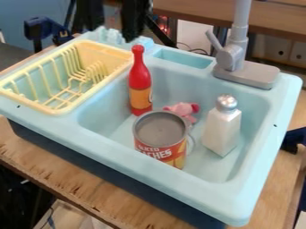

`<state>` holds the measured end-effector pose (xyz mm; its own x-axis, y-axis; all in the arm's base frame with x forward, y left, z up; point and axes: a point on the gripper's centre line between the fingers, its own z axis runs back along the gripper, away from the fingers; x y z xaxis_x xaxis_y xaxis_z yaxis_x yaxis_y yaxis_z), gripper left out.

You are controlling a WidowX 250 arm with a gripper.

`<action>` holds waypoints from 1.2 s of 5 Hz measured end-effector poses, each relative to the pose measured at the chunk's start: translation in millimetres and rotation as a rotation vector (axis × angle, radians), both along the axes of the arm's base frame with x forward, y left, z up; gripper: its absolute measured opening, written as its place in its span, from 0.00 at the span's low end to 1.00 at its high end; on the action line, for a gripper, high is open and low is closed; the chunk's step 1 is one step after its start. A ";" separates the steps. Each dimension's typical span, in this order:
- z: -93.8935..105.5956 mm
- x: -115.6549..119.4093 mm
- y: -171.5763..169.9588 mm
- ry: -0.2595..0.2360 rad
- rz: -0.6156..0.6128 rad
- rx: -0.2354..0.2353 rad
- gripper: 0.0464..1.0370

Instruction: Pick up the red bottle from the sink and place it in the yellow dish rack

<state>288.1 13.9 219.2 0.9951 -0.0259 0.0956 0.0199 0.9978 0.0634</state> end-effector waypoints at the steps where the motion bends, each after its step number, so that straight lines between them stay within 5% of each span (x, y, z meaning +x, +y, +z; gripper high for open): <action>1: -13.0 18.6 -2.9 0.036 -0.040 -0.014 0.96; 6: -49.5 47.4 -3.9 0.147 -0.032 -0.027 0.91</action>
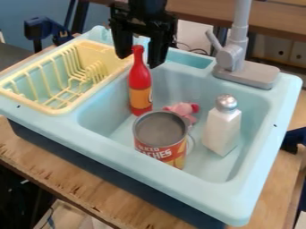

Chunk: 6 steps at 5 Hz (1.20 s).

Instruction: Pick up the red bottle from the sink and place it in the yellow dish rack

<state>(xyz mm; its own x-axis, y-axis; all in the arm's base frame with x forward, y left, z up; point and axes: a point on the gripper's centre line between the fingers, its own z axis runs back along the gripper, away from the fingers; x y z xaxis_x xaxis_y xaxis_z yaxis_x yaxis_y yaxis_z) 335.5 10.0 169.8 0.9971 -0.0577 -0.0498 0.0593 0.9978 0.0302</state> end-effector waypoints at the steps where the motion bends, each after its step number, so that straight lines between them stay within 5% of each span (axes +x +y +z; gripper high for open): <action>1: -0.6 0.7 -0.2 0.005 -0.004 -0.002 0.62; 2: 0.0 -2.2 -0.3 0.023 -0.008 -0.002 0.33; 4: 6.2 -8.7 0.6 0.065 -0.006 0.006 0.29; 6: 64.8 -21.8 7.3 -0.016 0.006 0.036 0.29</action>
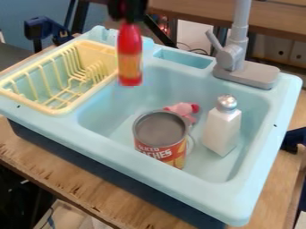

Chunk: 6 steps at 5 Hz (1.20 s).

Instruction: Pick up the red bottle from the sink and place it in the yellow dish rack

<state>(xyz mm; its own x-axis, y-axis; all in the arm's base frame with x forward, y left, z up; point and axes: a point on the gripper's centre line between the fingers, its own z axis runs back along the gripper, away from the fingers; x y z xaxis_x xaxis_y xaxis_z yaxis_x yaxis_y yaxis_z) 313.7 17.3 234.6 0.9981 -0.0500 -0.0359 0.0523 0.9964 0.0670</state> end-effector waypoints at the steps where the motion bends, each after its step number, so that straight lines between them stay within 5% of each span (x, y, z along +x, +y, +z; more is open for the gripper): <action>1: 29.1 -8.0 22.0 -0.025 0.044 0.016 0.29; 2: 44.2 -8.9 60.1 -0.025 0.135 0.052 0.29; 4: 6.1 10.3 100.7 0.046 0.199 0.039 0.29; 6: -16.6 26.0 103.8 0.053 0.175 0.026 0.29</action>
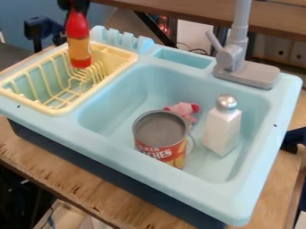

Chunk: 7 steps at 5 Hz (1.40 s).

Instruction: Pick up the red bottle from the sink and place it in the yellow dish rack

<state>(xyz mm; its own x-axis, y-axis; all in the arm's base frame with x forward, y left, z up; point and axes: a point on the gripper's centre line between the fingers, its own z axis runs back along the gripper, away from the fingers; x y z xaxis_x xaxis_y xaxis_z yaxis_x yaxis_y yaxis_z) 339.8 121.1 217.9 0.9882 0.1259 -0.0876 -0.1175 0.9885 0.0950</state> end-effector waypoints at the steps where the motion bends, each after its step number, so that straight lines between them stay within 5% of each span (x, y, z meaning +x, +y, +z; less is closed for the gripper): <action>1: -8.0 7.9 1.2 0.009 -0.009 -0.011 0.29; 3: -21.5 16.3 8.2 0.032 -0.002 -0.037 0.36; 5: -21.0 11.1 17.8 0.025 0.036 -0.078 0.94; 7: 10.0 -16.2 10.9 -0.016 0.079 -0.031 0.96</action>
<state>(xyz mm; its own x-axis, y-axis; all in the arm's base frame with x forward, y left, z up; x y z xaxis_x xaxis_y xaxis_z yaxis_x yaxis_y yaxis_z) 323.5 132.0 228.0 0.9766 0.2011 -0.0768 -0.1967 0.9785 0.0616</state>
